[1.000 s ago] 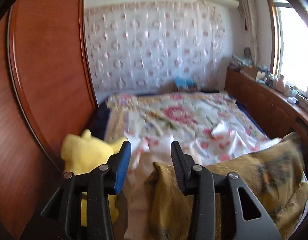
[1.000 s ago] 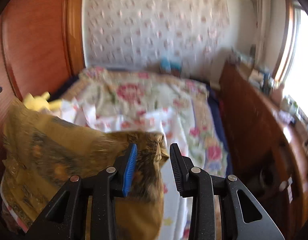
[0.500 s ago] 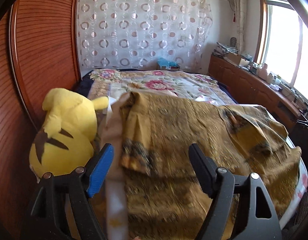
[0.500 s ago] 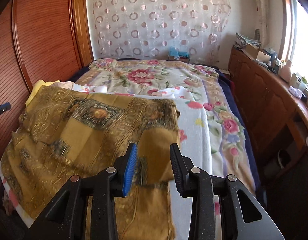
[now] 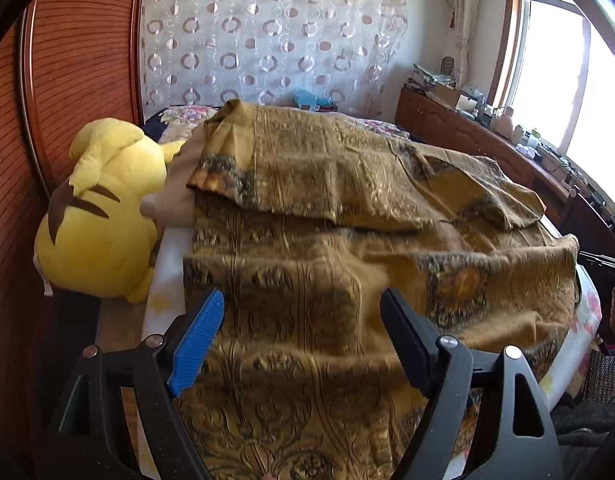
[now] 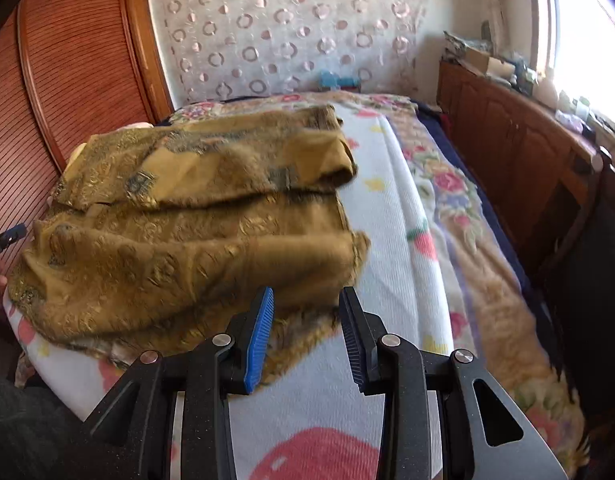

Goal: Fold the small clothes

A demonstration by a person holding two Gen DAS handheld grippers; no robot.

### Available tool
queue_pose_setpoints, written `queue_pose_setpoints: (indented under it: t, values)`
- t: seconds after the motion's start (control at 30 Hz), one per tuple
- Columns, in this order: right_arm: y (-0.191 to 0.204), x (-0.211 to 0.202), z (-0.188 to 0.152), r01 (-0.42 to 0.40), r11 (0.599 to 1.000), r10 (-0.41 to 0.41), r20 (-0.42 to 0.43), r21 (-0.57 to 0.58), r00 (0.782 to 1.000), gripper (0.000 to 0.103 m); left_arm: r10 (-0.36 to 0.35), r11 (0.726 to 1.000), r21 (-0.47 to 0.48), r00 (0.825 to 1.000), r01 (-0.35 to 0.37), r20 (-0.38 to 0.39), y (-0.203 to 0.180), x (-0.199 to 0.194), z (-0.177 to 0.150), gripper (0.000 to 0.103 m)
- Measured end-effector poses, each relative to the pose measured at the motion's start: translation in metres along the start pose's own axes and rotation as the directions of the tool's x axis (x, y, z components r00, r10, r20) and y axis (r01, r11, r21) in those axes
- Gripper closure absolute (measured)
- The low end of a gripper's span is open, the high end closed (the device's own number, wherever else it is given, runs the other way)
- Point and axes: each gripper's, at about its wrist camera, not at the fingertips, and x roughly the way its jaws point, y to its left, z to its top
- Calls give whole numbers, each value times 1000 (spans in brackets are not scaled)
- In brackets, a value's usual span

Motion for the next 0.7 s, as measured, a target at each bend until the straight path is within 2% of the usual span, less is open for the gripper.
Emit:
queue_pose_setpoints:
  t: [0.1, 0.2, 0.37, 0.43, 0.47, 0.53, 0.7]
  values:
    - [-7, 8, -2, 6, 999, -5, -13, 37, 1000, 68, 3, 1000, -7, 1000, -3, -26, 2, 4, -5, 22]
    - [-3, 11, 1, 45, 999, -45, -17, 10, 999, 68, 18, 1000, -5, 999, -19, -50, 5, 11, -9, 22]
    - [5, 12, 0, 59, 998, -60, -19, -37, 998, 68, 31, 1000, 2, 997, -31, -68, 4, 16, -11, 22]
    - [10, 12, -5, 54, 996, -55, -11, -73, 998, 90, 45, 999, 10, 996, -45, -81, 4, 19, -13, 22]
    - [13, 11, -6, 45, 994, -45, -8, -95, 999, 96, 56, 998, 13, 995, -55, -87, 3, 21, -14, 22]
    - [12, 11, -9, -22, 997, 21, -15, -78, 1000, 99, 71, 997, 24, 994, -70, -88, 2, 21, -14, 22]
    - [-1, -15, -11, -66, 996, 65, -10, -65, 998, 100, 73, 997, 18, 994, -72, -85, 2, 19, -15, 22]
